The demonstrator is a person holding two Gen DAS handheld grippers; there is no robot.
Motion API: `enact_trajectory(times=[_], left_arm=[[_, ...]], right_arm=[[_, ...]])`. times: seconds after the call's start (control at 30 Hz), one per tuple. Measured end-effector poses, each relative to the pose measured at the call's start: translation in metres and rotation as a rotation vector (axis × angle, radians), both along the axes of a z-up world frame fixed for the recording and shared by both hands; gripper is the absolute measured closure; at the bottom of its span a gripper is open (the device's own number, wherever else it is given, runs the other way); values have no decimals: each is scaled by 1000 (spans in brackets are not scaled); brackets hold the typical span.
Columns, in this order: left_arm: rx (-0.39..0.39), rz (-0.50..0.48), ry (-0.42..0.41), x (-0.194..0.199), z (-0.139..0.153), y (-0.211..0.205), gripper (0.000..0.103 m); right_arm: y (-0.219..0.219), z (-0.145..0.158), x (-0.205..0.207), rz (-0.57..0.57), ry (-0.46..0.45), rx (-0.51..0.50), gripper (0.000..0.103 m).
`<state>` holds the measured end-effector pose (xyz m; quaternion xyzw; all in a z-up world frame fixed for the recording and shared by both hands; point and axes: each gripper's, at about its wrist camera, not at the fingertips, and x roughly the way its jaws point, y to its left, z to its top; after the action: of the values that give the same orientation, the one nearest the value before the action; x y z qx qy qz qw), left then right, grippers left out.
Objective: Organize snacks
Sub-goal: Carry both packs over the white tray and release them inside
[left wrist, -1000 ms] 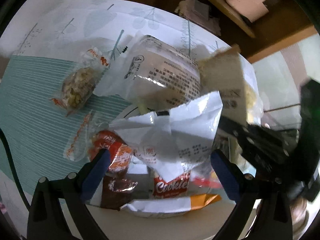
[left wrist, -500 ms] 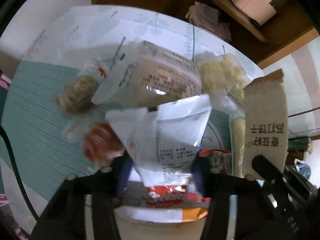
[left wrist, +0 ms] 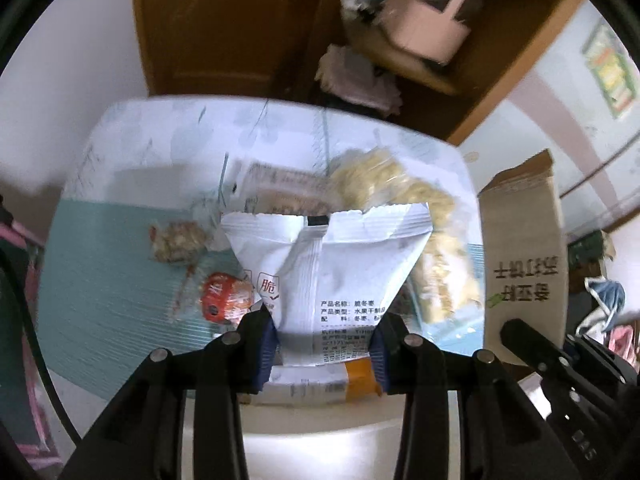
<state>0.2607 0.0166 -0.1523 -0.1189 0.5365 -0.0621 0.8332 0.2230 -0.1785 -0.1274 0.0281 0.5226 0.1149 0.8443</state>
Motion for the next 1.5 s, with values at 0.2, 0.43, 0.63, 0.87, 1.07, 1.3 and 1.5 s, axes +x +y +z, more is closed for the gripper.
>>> enact_trajectory(times=[0.2,0.43,0.63,0.87,1.07,1.3,1.5], left_arm=[[-8,-51,-104,-39,57,11,65],[-114,-61,-110,-100,86,35,65],[-116,-87,-114,-153,89,37,65],[99,-129,-52,-195,57,12,65],[155,-128,66,-207,18,2,64],[227,-123,92,-211,8,-4,29],[268,-120,82,-209,15,-9,8]], right_arm=[[4,37,-31,-22,-45,23,90],[9,72,-79,19,-74,76,90],[8,75,-130,70,-40,121,90],[13,50,-165,111,41,72,89],[13,30,-178,106,79,14,89],[11,34,-184,87,37,-42,88],[7,44,-187,67,2,-50,65]])
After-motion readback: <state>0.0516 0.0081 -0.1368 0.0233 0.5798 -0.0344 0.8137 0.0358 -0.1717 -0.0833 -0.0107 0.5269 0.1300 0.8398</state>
